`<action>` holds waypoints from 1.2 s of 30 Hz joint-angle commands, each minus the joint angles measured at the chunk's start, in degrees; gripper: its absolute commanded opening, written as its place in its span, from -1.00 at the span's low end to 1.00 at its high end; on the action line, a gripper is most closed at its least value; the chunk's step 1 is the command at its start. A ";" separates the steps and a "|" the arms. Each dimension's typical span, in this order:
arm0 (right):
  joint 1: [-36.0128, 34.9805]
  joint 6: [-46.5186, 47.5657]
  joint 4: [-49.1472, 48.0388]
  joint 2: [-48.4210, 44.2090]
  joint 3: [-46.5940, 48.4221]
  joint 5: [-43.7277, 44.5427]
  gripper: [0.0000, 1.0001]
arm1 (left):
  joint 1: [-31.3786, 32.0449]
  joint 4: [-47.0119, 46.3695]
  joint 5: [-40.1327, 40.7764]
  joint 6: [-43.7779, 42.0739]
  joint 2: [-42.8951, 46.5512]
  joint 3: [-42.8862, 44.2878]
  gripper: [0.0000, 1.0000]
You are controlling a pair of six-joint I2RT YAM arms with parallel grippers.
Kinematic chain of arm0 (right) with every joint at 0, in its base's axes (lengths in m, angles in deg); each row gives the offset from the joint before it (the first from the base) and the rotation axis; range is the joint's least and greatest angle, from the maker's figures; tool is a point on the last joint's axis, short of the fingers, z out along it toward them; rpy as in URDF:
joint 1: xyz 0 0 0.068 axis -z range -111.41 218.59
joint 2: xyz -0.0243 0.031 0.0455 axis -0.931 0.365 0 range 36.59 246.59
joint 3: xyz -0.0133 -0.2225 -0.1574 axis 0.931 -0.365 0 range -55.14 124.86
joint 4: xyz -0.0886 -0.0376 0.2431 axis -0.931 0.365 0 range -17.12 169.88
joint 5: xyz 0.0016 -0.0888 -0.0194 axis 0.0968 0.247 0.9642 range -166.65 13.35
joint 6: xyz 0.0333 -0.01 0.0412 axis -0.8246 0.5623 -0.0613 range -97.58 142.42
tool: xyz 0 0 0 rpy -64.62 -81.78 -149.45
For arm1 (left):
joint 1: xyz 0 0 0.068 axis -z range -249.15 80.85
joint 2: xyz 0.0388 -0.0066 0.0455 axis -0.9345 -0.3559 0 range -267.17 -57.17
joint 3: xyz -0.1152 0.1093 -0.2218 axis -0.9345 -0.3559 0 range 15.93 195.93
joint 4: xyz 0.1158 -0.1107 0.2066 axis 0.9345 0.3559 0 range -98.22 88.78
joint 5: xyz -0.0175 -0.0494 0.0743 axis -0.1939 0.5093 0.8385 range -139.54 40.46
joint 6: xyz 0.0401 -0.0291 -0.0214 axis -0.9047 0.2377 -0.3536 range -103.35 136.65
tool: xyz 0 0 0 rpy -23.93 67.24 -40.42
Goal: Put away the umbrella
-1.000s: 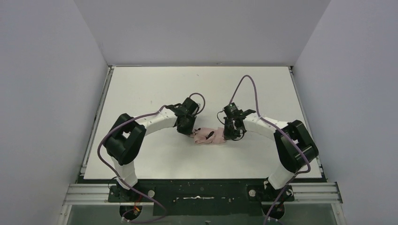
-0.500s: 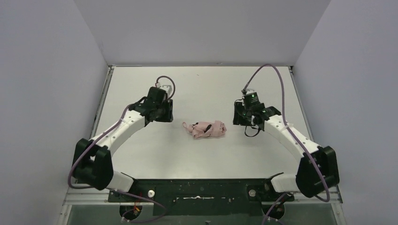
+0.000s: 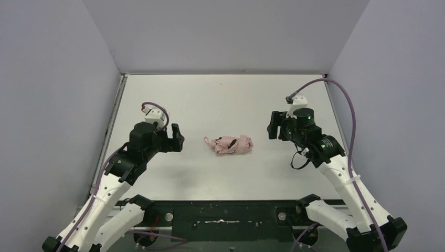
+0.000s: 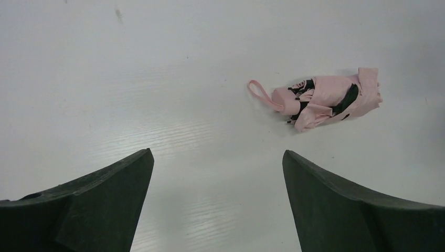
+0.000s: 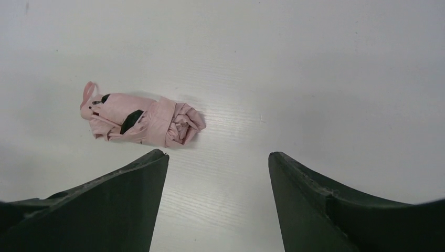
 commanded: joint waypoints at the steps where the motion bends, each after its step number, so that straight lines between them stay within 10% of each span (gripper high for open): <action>1: -0.21 0.88 -1.10 -4.68 -0.82 2.58 0.47 | -0.06 4.13 6.79 2.07 3.65 0.43 0.84; 9: -0.23 1.12 -4.46 -14.01 -6.73 8.13 0.99 | -0.07 9.42 17.86 2.06 10.41 -1.58 0.85; 36: -0.24 0.97 -10.91 -31.64 -17.62 27.98 1.00 | -0.07 5.54 21.11 0.08 14.82 -3.86 0.87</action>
